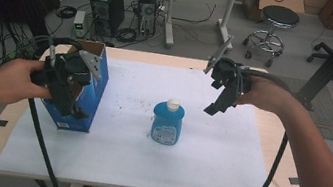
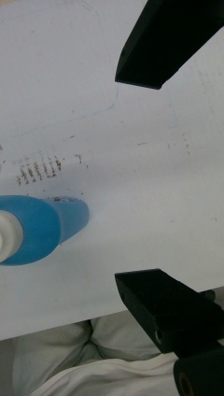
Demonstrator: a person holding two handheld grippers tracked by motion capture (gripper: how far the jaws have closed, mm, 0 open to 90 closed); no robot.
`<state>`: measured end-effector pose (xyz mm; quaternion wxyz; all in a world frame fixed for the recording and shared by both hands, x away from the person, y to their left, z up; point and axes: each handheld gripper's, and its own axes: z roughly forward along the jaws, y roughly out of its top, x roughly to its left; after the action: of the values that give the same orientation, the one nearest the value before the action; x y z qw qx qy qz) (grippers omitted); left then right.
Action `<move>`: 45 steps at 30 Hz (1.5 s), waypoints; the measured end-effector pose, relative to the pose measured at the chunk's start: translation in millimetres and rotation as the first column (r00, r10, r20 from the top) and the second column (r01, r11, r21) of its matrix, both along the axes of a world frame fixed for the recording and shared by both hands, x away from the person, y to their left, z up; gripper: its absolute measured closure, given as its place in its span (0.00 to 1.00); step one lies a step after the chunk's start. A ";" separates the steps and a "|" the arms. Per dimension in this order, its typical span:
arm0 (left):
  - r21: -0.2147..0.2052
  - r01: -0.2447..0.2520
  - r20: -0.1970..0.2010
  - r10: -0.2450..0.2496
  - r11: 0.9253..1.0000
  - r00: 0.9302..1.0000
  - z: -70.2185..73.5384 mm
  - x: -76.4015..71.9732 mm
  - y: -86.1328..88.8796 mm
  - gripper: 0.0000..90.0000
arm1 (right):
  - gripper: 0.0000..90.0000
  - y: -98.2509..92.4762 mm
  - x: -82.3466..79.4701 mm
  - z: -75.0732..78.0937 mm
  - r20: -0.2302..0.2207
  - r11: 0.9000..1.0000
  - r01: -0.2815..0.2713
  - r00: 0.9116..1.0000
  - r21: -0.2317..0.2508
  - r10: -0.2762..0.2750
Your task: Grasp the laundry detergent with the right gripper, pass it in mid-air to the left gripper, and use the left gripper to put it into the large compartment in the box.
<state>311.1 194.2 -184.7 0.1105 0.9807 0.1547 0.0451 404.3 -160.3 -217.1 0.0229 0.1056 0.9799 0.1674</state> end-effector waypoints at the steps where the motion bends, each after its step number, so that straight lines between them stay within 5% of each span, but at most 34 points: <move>1: 0.000 -0.002 0.000 0.002 1.000 1.000 0.2 -0.3 0.0 0.07 | 0.05 0.0 0.0 0.0 0.000 1.000 0.000 1.000 0.000 0.000; 25: -0.020 -0.010 0.012 0.010 1.000 1.000 3.6 -1.3 1.5 0.07 | 0.05 -11.0 -6.6 -8.8 -0.004 0.998 -0.016 1.000 0.062 0.016; 45: -0.024 -0.010 0.013 0.010 1.000 1.000 3.1 1.3 1.5 0.07 | 0.05 -21.6 -7.8 -38.2 -0.009 0.984 0.004 1.000 0.176 -0.002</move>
<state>312.4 195.7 -181.6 0.1232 0.9782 0.1593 0.0502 396.6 -181.9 -255.3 0.0094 0.1094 0.9612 0.2529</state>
